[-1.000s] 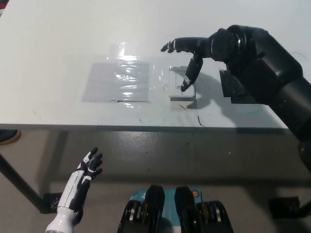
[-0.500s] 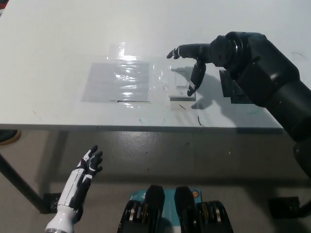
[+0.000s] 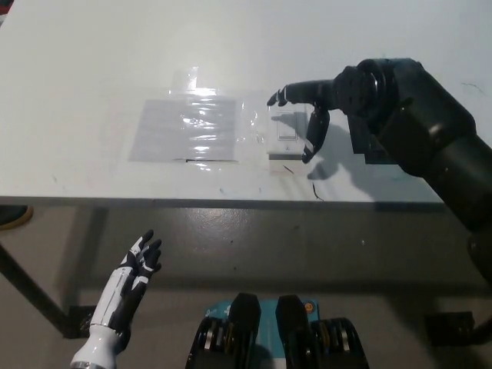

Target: A white switch is kept at the centre of the table close to the robot and the robot uses its right hand to press it to turn it on

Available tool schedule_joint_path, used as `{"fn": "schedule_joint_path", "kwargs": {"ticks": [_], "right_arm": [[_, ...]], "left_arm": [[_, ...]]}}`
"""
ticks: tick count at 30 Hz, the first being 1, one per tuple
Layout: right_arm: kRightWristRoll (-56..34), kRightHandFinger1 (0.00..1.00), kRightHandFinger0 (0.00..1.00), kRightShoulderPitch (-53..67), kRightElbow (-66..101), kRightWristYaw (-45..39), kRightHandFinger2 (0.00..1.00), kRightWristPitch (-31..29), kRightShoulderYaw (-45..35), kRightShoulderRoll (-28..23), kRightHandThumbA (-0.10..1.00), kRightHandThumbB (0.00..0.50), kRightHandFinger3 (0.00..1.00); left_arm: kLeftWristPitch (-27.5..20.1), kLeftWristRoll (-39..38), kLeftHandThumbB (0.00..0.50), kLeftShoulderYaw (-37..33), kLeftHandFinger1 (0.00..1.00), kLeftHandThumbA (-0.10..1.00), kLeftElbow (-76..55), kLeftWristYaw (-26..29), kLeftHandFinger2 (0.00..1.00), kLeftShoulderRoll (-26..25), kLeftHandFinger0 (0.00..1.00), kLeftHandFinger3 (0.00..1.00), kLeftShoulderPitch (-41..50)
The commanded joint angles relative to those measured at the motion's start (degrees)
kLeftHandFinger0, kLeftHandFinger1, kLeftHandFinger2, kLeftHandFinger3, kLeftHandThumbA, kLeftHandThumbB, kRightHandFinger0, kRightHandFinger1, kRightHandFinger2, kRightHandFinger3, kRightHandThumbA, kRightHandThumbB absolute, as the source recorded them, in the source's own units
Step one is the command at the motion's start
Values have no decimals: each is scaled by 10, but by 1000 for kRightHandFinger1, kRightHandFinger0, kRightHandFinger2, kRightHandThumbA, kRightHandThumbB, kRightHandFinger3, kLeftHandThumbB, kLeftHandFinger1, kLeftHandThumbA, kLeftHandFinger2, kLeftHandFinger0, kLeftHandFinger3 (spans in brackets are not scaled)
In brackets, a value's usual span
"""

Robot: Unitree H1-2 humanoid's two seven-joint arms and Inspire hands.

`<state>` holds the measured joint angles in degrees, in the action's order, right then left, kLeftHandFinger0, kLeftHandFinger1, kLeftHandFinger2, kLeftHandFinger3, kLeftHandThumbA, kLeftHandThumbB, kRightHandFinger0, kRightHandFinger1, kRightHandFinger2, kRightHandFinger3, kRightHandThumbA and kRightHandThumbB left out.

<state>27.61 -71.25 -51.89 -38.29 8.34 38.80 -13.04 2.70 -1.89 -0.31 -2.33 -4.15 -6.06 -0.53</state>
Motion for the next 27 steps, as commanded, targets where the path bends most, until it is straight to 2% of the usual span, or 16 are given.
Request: {"fn": "schedule_joint_path", "kwargs": {"ticks": [1,14,22,27], "right_arm": [[9,1000,1000,-20,24,-25,1000,12,-11,-13,1000,322,1000],[18,1000,1000,-7,44,-45,1000,37,-14,-15,1000,325,1000],[29,1000,1000,-6,30,-36,1000,28,-10,-9,1000,322,1000],[33,1000,1000,-1,26,-36,1000,33,-10,-9,1000,340,1000]], "left_arm": [[-13,3,31,-2,1000,848,-9,-7,1000,-6,1000,1000,-2],[-16,6,56,-2,1000,781,-11,-7,1000,-8,1000,1000,-2],[-14,5,43,0,1000,758,-13,-5,1000,-8,1000,1000,-6],[-19,7,40,-1,1000,761,-10,-6,1000,-8,1000,1000,-6]]}}
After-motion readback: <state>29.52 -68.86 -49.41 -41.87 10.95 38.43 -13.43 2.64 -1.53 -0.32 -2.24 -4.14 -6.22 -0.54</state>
